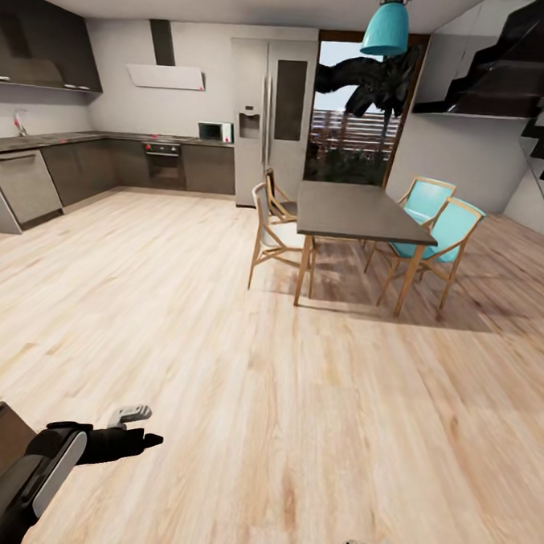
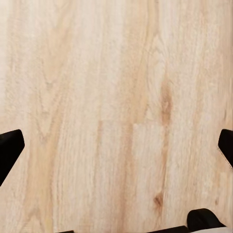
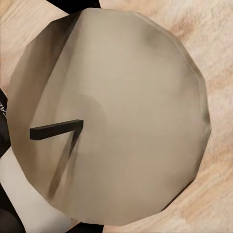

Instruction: Place each of the two pumpkins and all three candles from the living room inside a cabinet in the living room (use any cabinet), then make sure every cabinet is closed, and position the cauldron so it is next to a table in the living room.

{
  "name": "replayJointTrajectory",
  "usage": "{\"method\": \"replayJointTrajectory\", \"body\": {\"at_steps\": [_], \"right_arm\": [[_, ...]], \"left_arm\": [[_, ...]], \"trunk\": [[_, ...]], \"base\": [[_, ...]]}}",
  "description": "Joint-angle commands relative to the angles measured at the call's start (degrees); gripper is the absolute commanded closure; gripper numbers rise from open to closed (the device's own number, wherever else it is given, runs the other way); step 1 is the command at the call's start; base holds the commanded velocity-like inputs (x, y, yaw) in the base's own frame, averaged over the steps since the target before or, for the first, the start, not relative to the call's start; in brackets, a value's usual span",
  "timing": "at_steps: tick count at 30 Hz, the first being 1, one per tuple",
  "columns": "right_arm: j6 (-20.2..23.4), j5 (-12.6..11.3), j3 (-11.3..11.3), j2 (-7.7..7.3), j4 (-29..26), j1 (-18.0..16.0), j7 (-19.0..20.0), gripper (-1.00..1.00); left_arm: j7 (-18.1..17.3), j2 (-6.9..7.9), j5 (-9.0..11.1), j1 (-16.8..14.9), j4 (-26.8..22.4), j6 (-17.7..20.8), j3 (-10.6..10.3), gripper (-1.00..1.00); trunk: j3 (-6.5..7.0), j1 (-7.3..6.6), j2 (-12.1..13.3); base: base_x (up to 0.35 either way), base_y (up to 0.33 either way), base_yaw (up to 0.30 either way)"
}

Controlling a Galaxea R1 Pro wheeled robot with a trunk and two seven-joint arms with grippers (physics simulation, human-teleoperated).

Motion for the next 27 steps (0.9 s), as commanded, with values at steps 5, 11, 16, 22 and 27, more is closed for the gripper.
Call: {"method": "replayJointTrajectory", "body": {"at_steps": [5, 11, 16, 22, 27], "right_arm": [[-0.07, -0.08, 0.0, 0.0, 0.0, 0.0, 0.0, 1.0], [0.03, -0.05, 0.0, 0.02, 0.0, 0.0, 0.02, 1.0], [0.1, 0.09, 0.05, 0.08, 0.0, 0.0, 0.0, 1.0], [0.32, 0.18, 0.16, 0.31, 0.0, 0.0, -0.01, 1.0], [0.35, 0.18, 0.49, 0.56, 0.0, 0.0, -0.22, 1.0]], "left_arm": [[0.0, 0.01, 0.0, 0.0, 0.0, -0.01, 0.0, -1.0], [0.0, 0.01, 0.0, 0.0, 0.0, -0.01, 0.0, -1.0], [0.0, 0.0, 0.0, 0.01, 0.0, -0.01, 0.0, -1.0], [0.0, -0.01, 0.06, 0.02, 0.0, -0.01, 0.0, -1.0], [0.0, -0.01, 0.09, 0.02, 0.0, -0.01, 0.0, -1.0]], "trunk": [[0.0, 0.0, 0.0], [0.0, 0.0, 0.0], [0.0, 0.0, 0.0], [0.0, 0.0, 0.0], [0.0, 0.0, 0.0]], "base": [[0.298, -0.174, 0.014], [0.292, -0.203, 0.203], [0.279, -0.224, 0.281], [0.249, -0.236, 0.288], [0.201, -0.234, 0.289]]}}
